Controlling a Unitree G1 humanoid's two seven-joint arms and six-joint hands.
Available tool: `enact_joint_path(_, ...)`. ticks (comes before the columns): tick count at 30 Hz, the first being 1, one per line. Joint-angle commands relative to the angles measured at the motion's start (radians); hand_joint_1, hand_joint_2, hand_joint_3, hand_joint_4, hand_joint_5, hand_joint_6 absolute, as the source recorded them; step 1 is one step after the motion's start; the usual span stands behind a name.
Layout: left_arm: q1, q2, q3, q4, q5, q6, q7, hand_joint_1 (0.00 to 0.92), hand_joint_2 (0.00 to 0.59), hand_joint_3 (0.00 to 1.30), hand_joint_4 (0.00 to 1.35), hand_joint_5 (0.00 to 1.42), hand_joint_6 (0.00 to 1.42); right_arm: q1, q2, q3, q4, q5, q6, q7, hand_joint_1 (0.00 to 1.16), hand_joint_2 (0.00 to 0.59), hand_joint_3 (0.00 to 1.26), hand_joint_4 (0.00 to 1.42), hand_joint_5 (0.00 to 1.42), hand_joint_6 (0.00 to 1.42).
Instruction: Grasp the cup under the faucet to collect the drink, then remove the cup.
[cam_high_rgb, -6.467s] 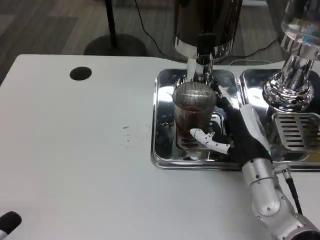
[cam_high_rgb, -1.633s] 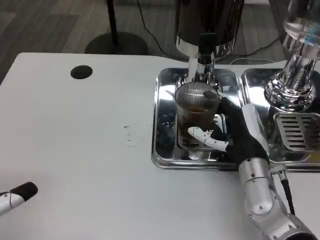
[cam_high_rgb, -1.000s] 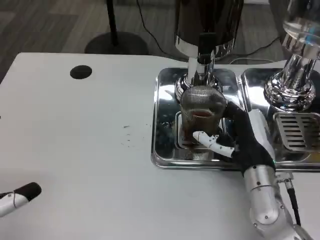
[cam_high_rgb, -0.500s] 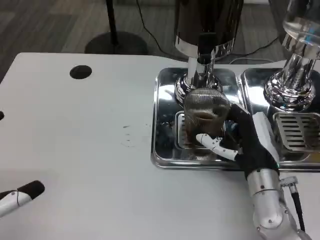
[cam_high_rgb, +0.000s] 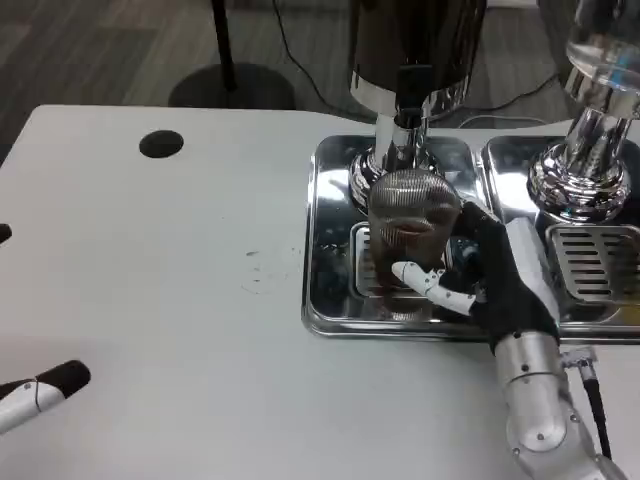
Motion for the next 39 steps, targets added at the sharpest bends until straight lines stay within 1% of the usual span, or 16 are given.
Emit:
enact_joint_path(1, 0.005, 0.007, -0.010, 0.002, 0.007, 0.002, 0.001, 0.000, 0.066, 0.08, 0.00, 0.00, 0.00, -0.008, 0.001, -0.010, -0.047, 0.004, -0.006, -0.003, 0.77, 0.220, 0.36, 0.36, 0.29, 0.10)
enact_joint_path(11, 0.003, 0.005, -0.016, -0.002, 0.010, 0.004, 0.001, 0.000, 0.069, 0.08, 0.00, 0.00, 0.00, 0.009, -0.001, -0.014, -0.072, 0.007, -0.003, -0.001, 0.77, 0.220, 0.36, 0.36, 0.29, 0.10)
enact_joint_path(16, 0.002, 0.005, -0.018, -0.004, 0.011, 0.006, 0.000, 0.000, 0.069, 0.08, 0.00, 0.00, 0.00, 0.032, -0.008, -0.023, -0.106, 0.008, -0.001, 0.000, 0.77, 0.225, 0.36, 0.36, 0.29, 0.10)
enact_joint_path(27, -0.001, 0.007, -0.029, -0.011, 0.016, 0.011, -0.003, 0.000, 0.066, 0.08, 0.00, 0.00, 0.00, 0.084, -0.009, -0.042, -0.167, 0.008, 0.004, 0.003, 0.76, 0.229, 0.36, 0.36, 0.29, 0.10)
enact_joint_path(35, -0.003, 0.009, -0.037, -0.016, 0.018, 0.017, -0.003, 0.000, 0.066, 0.08, 0.00, 0.00, 0.00, 0.132, -0.012, -0.053, -0.236, 0.008, 0.008, 0.005, 0.77, 0.232, 0.37, 0.36, 0.29, 0.10)
enact_joint_path(39, -0.005, 0.010, -0.041, -0.015, 0.019, 0.018, -0.003, 0.000, 0.066, 0.08, 0.00, 0.00, 0.00, 0.176, -0.012, -0.059, -0.294, 0.009, 0.006, 0.001, 0.77, 0.233, 0.37, 0.36, 0.29, 0.10)
